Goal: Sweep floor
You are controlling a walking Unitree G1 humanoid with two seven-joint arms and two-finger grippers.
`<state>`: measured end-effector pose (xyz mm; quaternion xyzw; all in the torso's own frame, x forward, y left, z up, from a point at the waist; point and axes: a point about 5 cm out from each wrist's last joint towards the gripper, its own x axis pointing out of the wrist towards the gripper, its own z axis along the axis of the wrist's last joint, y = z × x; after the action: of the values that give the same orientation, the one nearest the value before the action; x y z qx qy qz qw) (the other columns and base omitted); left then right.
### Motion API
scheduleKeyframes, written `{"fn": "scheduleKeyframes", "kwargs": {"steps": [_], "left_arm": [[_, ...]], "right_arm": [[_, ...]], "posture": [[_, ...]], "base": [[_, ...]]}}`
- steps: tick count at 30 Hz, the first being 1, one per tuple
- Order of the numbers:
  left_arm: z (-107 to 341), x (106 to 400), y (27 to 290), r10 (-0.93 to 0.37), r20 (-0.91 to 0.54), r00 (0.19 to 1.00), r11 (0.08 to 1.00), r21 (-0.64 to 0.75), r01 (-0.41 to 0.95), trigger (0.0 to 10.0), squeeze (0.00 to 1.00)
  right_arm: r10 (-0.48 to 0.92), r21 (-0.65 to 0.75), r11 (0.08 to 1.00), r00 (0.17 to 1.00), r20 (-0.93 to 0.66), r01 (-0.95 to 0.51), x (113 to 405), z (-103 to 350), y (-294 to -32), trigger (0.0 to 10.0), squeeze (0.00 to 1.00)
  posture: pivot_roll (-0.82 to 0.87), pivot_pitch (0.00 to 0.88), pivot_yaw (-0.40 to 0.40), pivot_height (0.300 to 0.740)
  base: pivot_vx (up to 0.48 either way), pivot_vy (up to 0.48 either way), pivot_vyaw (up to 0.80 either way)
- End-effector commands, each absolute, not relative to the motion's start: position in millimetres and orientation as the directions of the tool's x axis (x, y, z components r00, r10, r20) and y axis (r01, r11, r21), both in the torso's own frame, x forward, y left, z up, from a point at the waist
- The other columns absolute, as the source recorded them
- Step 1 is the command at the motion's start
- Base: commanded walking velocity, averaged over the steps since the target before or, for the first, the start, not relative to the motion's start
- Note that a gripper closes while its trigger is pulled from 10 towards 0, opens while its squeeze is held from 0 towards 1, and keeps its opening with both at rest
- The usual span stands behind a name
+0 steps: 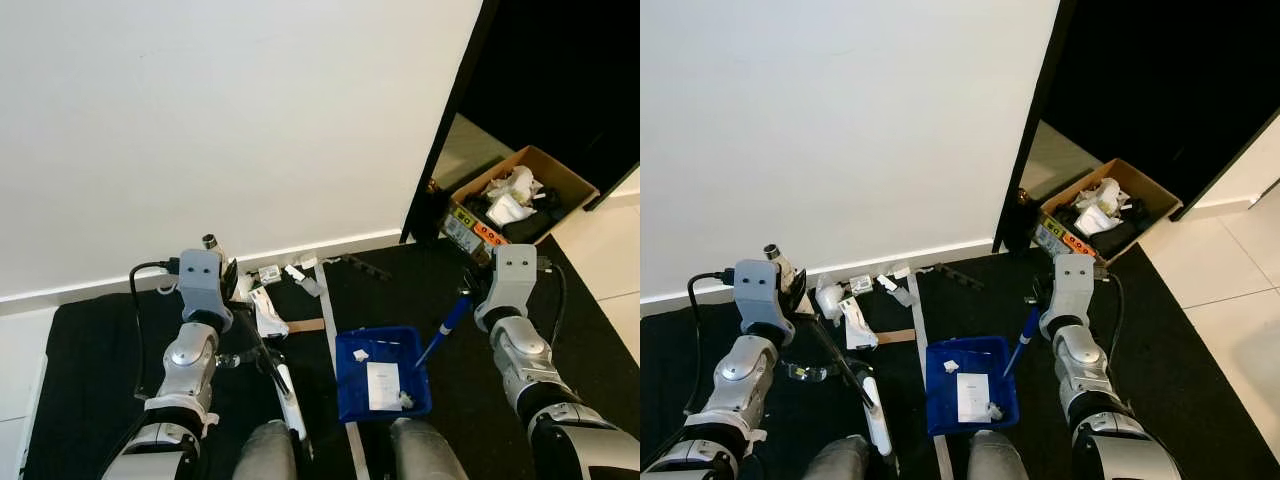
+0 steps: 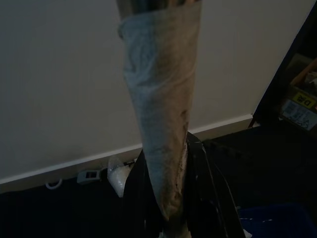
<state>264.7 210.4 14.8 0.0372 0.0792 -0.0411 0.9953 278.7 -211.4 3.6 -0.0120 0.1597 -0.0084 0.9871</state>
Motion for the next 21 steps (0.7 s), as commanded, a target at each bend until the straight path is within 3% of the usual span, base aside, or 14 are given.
{"fn": "scheduleKeyframes", "kwargs": {"steps": [1,12,15,21], "left_arm": [[8.2,257.3,218.1,-0.088,-0.216,0.973,0.986,0.118,0.115,10.0,0.0],[9.5,258.3,217.7,-0.07,-0.201,0.977,0.989,0.113,0.094,10.0,0.0],[7.7,256.0,220.8,-0.052,-0.209,0.976,0.992,0.102,0.074,10.0,0.0],[7.2,255.6,215.9,-0.091,-0.213,0.973,0.986,0.119,0.118,10.0,0.0]], "right_arm": [[-0.018,-0.022,1.0,0.928,-0.372,0.01,271.1,-6.4,-210.9,10.0,0.0],[-0.018,-0.025,1.0,0.935,-0.354,0.009,272.9,-3.1,-213.7,10.0,0.0],[-0.012,-0.031,1.0,0.932,-0.362,0.001,272.1,-4.6,-211.7,10.0,0.0],[-0.034,-0.021,0.999,0.937,-0.348,0.029,273.6,-2.1,-215.5,10.0,0.0]], "posture": [[0.07,0.052,-0.002,0.74],[0.08,0.046,-0.018,0.74],[0.06,0.058,0.009,0.74],[0.08,0.059,-0.004,0.74]], "base": [[0.0,0.0,0.0],[0.0,0.0,0.0],[0.0,0.0,0.0],[0.0,0.0,0.0]]}}
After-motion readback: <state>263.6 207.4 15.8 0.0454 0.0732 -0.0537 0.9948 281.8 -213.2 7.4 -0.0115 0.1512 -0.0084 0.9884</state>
